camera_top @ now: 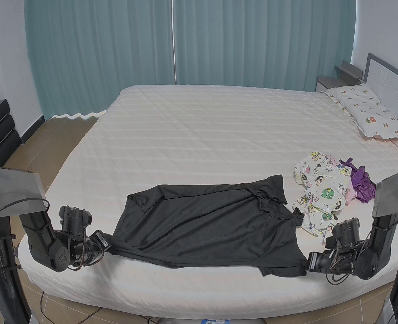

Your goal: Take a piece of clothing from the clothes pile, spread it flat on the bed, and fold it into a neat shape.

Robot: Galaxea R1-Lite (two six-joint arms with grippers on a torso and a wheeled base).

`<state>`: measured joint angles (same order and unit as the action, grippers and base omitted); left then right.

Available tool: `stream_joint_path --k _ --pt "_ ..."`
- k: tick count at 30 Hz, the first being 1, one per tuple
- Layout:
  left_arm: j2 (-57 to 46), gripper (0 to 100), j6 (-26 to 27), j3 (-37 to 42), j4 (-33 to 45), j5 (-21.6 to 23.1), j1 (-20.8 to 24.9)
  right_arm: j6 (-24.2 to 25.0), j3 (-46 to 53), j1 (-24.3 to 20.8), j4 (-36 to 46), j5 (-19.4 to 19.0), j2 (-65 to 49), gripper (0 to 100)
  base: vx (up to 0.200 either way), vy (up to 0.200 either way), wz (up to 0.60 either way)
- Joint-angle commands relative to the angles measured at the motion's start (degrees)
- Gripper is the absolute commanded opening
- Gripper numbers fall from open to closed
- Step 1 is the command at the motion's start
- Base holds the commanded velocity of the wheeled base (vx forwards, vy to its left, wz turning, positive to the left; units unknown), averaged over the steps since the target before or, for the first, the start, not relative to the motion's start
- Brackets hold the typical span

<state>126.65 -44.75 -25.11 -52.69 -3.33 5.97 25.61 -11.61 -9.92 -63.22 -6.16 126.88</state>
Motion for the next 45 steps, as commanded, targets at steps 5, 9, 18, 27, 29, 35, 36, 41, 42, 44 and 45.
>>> stream_joint_path --k 5,9,18,27,29,35,36,41,42,44,45 --pt "-1.67 0 10.03 8.85 0.22 -0.8 3.26 -3.99 10.11 2.63 -0.41 -0.17 -6.03 0 0.0 0.0 0.0" --pt "-1.14 0 13.73 11.93 0.22 -1.59 5.45 -5.13 11.61 3.42 0.11 -0.08 -5.94 0 0.0 0.0 0.0" --pt "1.14 0 15.13 13.34 0.22 -5.55 8.0 -7.95 11.61 4.12 5.04 0.44 -5.85 0 0.0 0.0 0.0" --pt "2.9 100 15.66 14.21 -0.4 -5.46 9.32 -10.14 11.43 3.77 4.33 0.53 -1.99 0 0.0 0.0 0.0" --pt "2.81 100 15.57 14.13 -0.49 -5.37 9.32 -10.23 11.43 3.77 3.1 0.44 -1.28 100 0.0 0.0 0.0" --pt "0.27 100 15.57 13.95 -0.22 -5.46 8.18 -9.97 11.61 5.26 -2.08 0.36 -3.66 100 0.0 0.0 0.0" --pt "-1.67 100 15.57 13.69 -0.05 -5.46 7.21 -9.97 11.52 6.32 -2.7 0.27 -4.62 100 0.0 0.0 0.0" --pt "-11.16 100 17.95 11.4 3.73 -5.02 0.0 -7.59 8.88 8.17 -4.46 -1.84 -8.75 100 0.0 0.0 0.0" --pt "-13.36 100 18.3 10.17 6.02 -4.67 -1.49 -5.66 8.09 7.81 -4.54 -2.72 -9.55 100 0.0 0.0 0.0" --pt "-16.35 100 18.12 7.36 9.71 -3.26 -3.34 -1.53 6.51 6.93 -4.54 -3.69 -10.78 100 0.0 0.0 0.0" --pt "-18.37 100 17.42 3.76 12.52 -0.89 -4.57 2.69 5.01 5.62 -4.54 -4.21 -11.39 100 0.0 0.0 0.0"
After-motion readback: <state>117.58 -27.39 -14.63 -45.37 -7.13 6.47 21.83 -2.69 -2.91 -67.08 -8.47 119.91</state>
